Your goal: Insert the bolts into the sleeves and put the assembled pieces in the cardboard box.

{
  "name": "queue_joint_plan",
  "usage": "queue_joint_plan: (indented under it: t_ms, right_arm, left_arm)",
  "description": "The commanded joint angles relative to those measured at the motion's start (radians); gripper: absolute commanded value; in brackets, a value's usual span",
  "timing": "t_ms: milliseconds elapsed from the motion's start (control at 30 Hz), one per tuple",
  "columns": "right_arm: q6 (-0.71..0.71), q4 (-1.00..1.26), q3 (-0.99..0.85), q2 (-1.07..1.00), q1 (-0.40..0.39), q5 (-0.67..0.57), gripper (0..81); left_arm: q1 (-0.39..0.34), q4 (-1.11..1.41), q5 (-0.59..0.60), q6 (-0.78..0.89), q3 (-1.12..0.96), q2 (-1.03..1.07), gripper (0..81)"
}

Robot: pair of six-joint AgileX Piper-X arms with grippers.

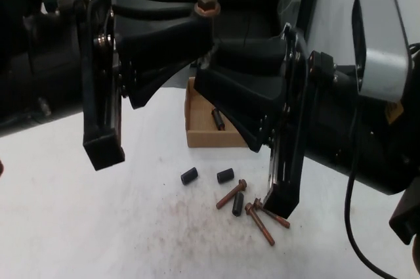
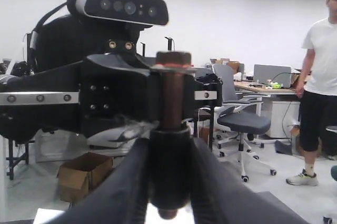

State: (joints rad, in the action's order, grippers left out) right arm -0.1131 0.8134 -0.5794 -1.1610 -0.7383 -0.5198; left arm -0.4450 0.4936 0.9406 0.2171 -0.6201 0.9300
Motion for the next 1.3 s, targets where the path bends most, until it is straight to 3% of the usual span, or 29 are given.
queue_joint_plan:
  t_ms: [0,233,300,433,500,800,900,933,1000,1033,1133,1267]
  right_arm:
    - [0.001,0.036,-0.008,0.001,0.004,0.043,0.9]
    - [0.001,0.036,-0.008,0.001,0.004,0.043,0.9]
    - [0.001,0.036,-0.008,0.001,0.004,0.043,0.9]
    - [0.001,0.036,-0.008,0.001,0.004,0.043,0.9]
    - [0.001,0.036,-0.008,0.001,0.004,0.043,0.9]
    - [0.001,0.006,-0.008,0.001,0.004,0.043,0.9]
    - [0.001,-0.070,-0.008,0.001,0.004,0.043,0.9]
    - [0.001,-0.090,-0.008,0.001,0.004,0.048,0.9]
    - [0.001,-0.137,-0.008,0.001,0.004,0.089,0.9]
    - [-0.002,-0.170,-0.008,0.001,0.004,0.140,0.9]
    - [-0.133,-0.361,-0.030,-0.003,0.016,0.392,0.9]
    - [-0.235,-0.657,-0.139,-0.044,0.092,0.404,0.9]
  left_arm:
    - [-0.002,0.004,0.019,0.000,-0.007,-0.012,0.4]
    - [-0.002,0.004,-0.001,0.000,-0.007,-0.012,3.7]
    - [-0.002,0.004,-0.004,0.000,-0.007,-0.012,12.3]
    - [-0.002,0.004,-0.023,0.064,-0.007,-0.012,46.3]
    - [-0.002,0.004,-0.042,0.082,-0.007,-0.012,54.2]
    - [-0.002,0.030,-0.100,0.080,-0.007,-0.012,52.4]
    - [-0.002,0.114,-0.231,0.079,-0.007,-0.019,38.4]
    - [-0.002,0.138,-0.286,0.074,-0.007,-0.022,30.9]
    - [-0.002,0.172,-0.448,0.075,-0.007,-0.037,7.5]
    - [-0.002,0.169,-0.523,0.068,-0.007,-0.044,0.5]
    - [-0.002,0.084,-0.646,-0.061,-0.007,-0.061,0.7]
    - [-0.002,-0.176,-0.712,-0.207,-0.007,-0.075,0.7]
